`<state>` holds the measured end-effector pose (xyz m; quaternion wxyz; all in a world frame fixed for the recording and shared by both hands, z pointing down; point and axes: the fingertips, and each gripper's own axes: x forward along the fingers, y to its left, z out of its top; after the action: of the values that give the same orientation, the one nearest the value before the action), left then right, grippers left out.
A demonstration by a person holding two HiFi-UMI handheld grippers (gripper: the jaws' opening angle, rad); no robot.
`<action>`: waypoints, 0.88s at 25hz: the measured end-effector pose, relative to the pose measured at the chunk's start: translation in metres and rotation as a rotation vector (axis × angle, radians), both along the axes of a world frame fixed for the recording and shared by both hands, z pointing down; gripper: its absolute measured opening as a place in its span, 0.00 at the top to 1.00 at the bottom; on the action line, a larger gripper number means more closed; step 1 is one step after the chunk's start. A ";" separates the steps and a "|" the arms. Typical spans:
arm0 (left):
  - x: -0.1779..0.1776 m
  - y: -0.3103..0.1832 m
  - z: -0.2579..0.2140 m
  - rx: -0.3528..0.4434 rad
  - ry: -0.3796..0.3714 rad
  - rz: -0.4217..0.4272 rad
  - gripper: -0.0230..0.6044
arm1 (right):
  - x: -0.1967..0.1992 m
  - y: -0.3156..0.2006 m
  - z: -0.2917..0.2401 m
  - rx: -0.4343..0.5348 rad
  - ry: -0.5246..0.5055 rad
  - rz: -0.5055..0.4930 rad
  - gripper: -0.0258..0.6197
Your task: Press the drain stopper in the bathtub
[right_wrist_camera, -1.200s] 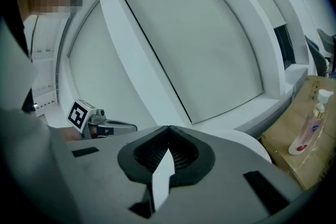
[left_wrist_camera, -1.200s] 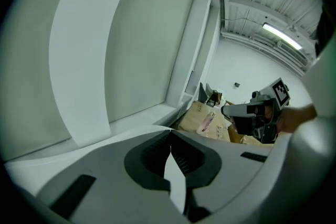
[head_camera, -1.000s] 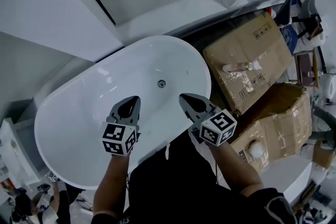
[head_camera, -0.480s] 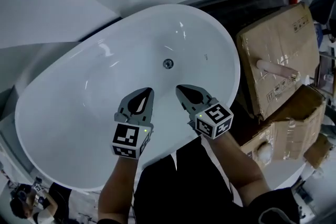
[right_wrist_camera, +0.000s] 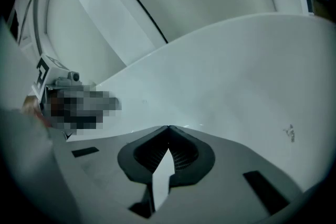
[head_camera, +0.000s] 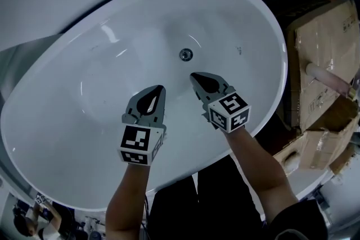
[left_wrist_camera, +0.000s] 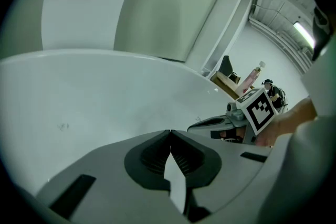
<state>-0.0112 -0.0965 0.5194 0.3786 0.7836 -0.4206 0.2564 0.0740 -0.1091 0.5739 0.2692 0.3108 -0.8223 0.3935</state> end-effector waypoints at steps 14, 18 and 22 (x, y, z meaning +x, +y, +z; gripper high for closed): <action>-0.018 0.012 0.149 -0.096 0.016 -0.076 0.94 | -0.012 -0.006 0.161 -0.025 0.137 -0.180 0.94; -0.017 0.020 0.182 -0.124 0.011 -0.069 0.94 | -0.004 -0.004 0.204 -0.076 0.200 -0.200 0.94; -0.017 0.027 0.211 -0.156 -0.006 -0.047 0.94 | 0.005 0.000 0.246 -0.091 0.290 -0.267 0.94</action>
<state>-0.0286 -0.0699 0.7300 0.4432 0.7408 -0.4188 0.2819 0.0794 -0.1091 0.8194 0.4484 0.2398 -0.7902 0.3421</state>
